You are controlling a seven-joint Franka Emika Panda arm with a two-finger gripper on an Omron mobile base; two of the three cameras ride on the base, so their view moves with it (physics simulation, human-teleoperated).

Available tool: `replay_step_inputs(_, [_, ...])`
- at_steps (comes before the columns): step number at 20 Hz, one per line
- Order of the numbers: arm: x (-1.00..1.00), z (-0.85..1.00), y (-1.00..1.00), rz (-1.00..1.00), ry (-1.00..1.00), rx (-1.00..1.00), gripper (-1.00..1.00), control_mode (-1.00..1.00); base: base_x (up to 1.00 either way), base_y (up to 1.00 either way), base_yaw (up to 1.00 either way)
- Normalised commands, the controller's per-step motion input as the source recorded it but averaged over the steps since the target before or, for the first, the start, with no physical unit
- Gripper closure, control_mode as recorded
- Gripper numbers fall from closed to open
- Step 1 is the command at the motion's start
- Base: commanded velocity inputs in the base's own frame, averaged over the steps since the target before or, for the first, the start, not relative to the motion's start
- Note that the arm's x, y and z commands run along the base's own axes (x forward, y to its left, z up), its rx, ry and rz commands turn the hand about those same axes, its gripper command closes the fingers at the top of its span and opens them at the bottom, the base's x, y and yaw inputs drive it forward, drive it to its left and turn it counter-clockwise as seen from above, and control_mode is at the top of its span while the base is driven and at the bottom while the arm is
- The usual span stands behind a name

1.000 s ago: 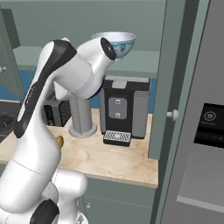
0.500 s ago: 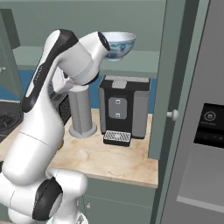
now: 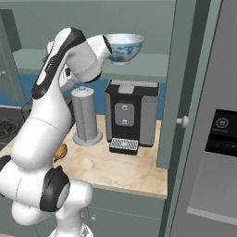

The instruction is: Retrieve the bowl from the cabinet, then place the raw meat into the bowl to avoid contamination.

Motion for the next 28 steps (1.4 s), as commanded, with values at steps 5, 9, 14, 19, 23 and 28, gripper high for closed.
replay_step_inputs(5, [0.2,-0.11,0.42,0.07,0.04,0.08,-1.0,-1.0,0.0,0.0,0.0])
replay_step_inputs(9, [0.09,-0.03,0.43,0.08,0.06,0.05,-1.0,-1.0,0.0,0.0,0.0])
replay_step_inputs(14, [0.0,0.0,0.46,0.12,0.11,0.05,-1.0,-1.0,0.0,0.0,0.0])
replay_step_inputs(19, [0.0,0.0,0.52,0.16,0.14,0.03,-1.0,-1.0,0.0,0.0,0.0])
replay_step_inputs(23, [-0.02,0.0,0.54,0.17,0.14,0.01,-1.0,-1.0,0.0,0.0,0.0])
replay_step_inputs(28, [-0.11,-0.05,0.62,0.18,0.09,0.0,-1.0,-1.0,0.0,0.0,0.0])
